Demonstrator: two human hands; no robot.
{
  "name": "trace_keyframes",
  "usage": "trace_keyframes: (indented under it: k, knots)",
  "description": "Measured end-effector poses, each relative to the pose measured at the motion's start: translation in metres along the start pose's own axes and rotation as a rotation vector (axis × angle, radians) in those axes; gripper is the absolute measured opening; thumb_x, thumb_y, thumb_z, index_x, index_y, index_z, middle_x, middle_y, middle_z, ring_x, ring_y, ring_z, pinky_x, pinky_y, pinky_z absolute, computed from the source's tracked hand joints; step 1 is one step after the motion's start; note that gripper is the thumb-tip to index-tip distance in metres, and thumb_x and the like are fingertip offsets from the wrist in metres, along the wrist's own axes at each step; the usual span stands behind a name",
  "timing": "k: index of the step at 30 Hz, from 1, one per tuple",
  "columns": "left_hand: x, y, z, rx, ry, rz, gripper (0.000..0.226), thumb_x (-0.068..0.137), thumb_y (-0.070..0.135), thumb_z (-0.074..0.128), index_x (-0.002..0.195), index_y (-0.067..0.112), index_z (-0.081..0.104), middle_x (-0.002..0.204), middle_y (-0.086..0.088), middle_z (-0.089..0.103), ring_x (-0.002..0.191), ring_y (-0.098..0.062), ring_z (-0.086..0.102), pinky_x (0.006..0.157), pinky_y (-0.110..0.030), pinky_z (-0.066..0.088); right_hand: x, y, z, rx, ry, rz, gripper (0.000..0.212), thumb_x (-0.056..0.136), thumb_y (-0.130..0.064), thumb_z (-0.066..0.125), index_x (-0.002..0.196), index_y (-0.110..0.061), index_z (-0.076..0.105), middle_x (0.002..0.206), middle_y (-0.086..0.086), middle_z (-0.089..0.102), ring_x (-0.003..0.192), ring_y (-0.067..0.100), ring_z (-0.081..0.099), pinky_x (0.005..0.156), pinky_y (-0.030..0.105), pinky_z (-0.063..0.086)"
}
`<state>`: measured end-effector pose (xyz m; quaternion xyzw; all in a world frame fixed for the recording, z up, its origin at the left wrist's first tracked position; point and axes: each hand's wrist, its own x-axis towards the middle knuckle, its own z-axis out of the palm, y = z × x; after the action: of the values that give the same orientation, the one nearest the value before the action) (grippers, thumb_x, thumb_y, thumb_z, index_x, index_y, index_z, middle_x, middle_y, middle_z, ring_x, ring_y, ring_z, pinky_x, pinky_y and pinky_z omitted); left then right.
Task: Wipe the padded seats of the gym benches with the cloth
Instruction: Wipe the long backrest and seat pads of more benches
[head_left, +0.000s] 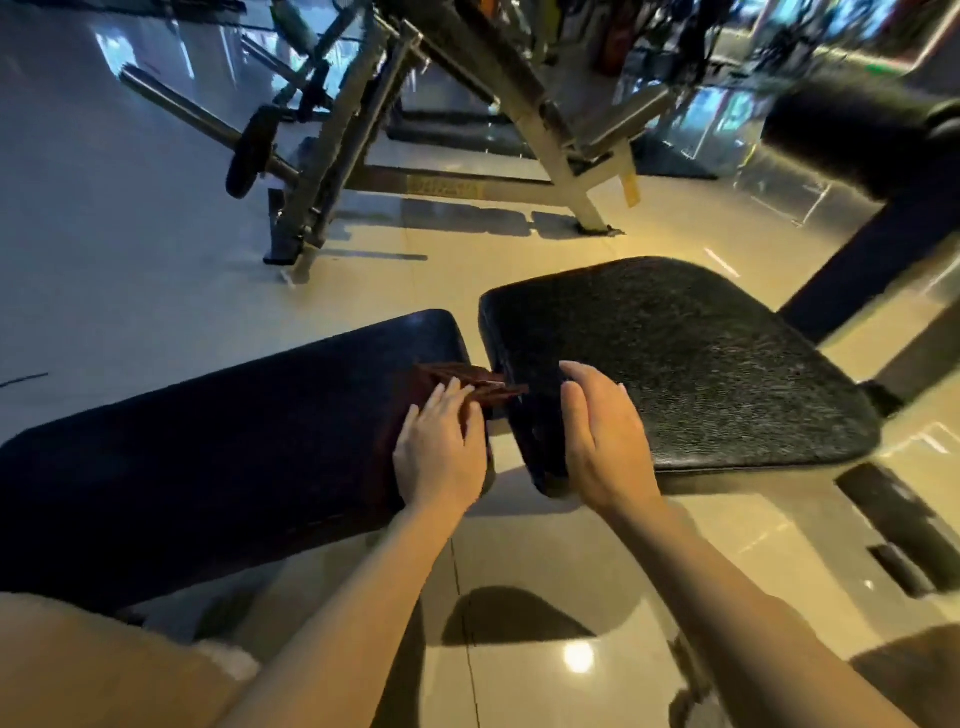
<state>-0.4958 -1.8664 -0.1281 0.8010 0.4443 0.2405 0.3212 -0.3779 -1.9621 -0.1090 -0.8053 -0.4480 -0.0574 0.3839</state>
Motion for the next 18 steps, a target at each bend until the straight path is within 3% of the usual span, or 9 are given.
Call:
trace_keyframes:
  k: [3, 6, 10, 13, 16, 18]
  knots:
    - [0.017, 0.026, 0.029, -0.039, 0.05, -0.003, 0.043, 0.105, 0.036, 0.034, 0.145, 0.024, 0.044, 0.152, 0.002, 0.041, 0.141, -0.019, 0.034, 0.115, -0.036, 0.022, 0.013, 0.04, -0.032, 0.05, 0.134, 0.155, 0.05, 0.099, -0.036, 0.027, 0.13, -0.011, 0.058, 0.129, 0.003, 0.06, 0.12, 0.013, 0.046, 0.111, 0.051, 0.031]
    - [0.019, 0.057, 0.059, -0.032, -0.043, 0.126, 0.044, 0.104, 0.033, 0.037, 0.144, 0.018, 0.046, 0.151, -0.003, 0.043, 0.141, -0.021, 0.036, 0.115, -0.034, 0.024, 0.019, 0.077, -0.055, 0.036, 0.211, 0.294, 0.053, 0.098, -0.038, 0.025, 0.128, -0.009, 0.058, 0.125, 0.003, 0.061, 0.121, 0.021, 0.05, 0.111, 0.049, 0.031]
    - [0.027, 0.088, 0.075, 0.24, -0.226, 0.405, 0.046, 0.104, 0.037, 0.035, 0.148, 0.023, 0.038, 0.156, 0.004, 0.033, 0.144, -0.013, 0.027, 0.116, -0.023, 0.012, 0.016, 0.116, -0.082, 0.081, 0.256, 0.377, 0.038, 0.106, -0.03, 0.027, 0.119, -0.011, 0.058, 0.107, -0.005, 0.052, 0.108, 0.019, 0.051, 0.085, 0.023, 0.029]
    - [0.013, 0.127, 0.103, 0.301, -0.511, 0.734, 0.046, 0.104, 0.037, 0.036, 0.149, 0.027, 0.038, 0.158, 0.009, 0.027, 0.147, -0.008, 0.017, 0.119, -0.029, 0.005, 0.017, 0.126, -0.095, 0.212, 0.245, 0.428, 0.053, 0.095, -0.045, 0.021, 0.117, -0.013, 0.056, 0.113, 0.001, 0.056, 0.108, 0.018, 0.053, 0.092, 0.031, 0.037]
    - [0.001, 0.152, 0.131, 0.371, -0.56, 0.862, 0.051, 0.104, 0.041, 0.033, 0.153, 0.031, 0.026, 0.162, 0.013, 0.014, 0.149, -0.009, 0.005, 0.12, -0.037, -0.004, 0.02, 0.133, -0.116, 0.495, 0.398, 0.621, 0.038, 0.1, -0.041, 0.025, 0.107, -0.026, 0.059, 0.117, -0.001, 0.061, 0.111, 0.015, 0.056, 0.093, 0.036, 0.046]
    - [0.006, 0.154, 0.138, 0.436, -0.555, 0.893, 0.054, 0.103, 0.044, 0.031, 0.155, 0.031, 0.017, 0.163, 0.013, 0.007, 0.149, -0.009, 0.0, 0.119, -0.037, -0.005, 0.02, 0.138, -0.13, 0.37, 0.354, 0.62, 0.037, 0.101, -0.042, 0.025, 0.104, -0.026, 0.058, 0.112, -0.001, 0.06, 0.109, 0.018, 0.056, 0.093, 0.038, 0.044]
